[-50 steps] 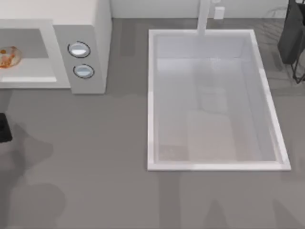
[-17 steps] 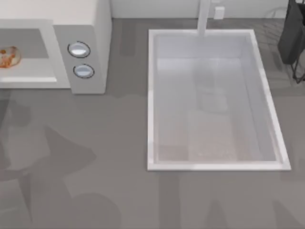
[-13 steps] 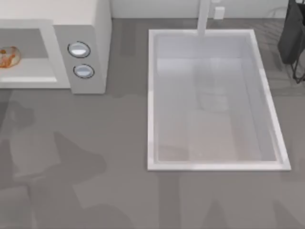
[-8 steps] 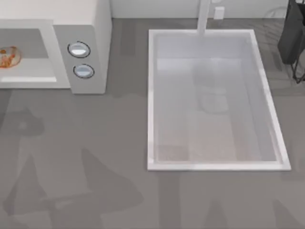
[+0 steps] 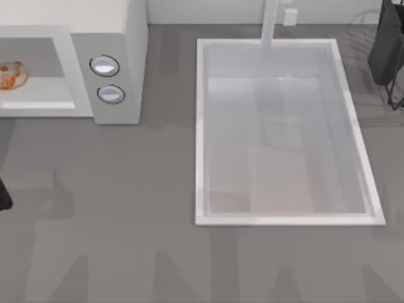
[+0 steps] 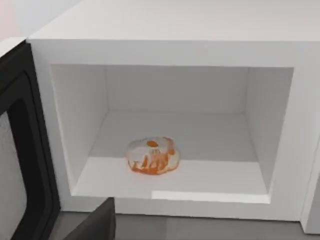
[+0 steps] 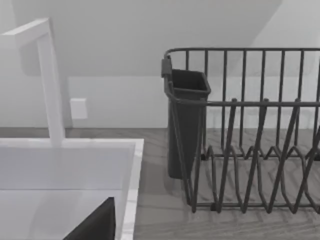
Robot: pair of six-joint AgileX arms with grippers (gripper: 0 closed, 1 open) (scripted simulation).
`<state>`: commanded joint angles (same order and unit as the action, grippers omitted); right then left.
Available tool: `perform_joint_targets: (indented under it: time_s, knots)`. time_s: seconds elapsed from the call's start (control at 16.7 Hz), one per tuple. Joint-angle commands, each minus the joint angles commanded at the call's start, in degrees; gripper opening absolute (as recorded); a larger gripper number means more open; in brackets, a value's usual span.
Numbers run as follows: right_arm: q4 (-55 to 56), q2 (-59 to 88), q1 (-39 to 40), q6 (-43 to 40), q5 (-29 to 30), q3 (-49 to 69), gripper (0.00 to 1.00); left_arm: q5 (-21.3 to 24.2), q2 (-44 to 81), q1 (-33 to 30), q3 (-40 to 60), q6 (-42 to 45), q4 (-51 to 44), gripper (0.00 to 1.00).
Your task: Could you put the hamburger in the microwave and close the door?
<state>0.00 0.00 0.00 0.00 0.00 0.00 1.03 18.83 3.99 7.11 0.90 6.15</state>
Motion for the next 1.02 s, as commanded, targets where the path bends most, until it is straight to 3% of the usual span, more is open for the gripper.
perform_joint_targets:
  time_s: [0.3,0.72,1.02]
  knots:
    - [0.0,0.0,0.0,0.0,0.0,0.0,1.0,-0.9,-16.1,-3.3,-6.0,-0.8,-5.2,1.0]
    - [0.0,0.0,0.0,0.0,0.0,0.0,1.0,-1.0,-18.8,-4.0,-7.1,-0.9,-6.2,1.0]
    - [0.0,0.0,0.0,0.0,0.0,0.0,1.0,-1.0,-18.8,-4.0,-7.1,-0.9,-6.2,0.62]
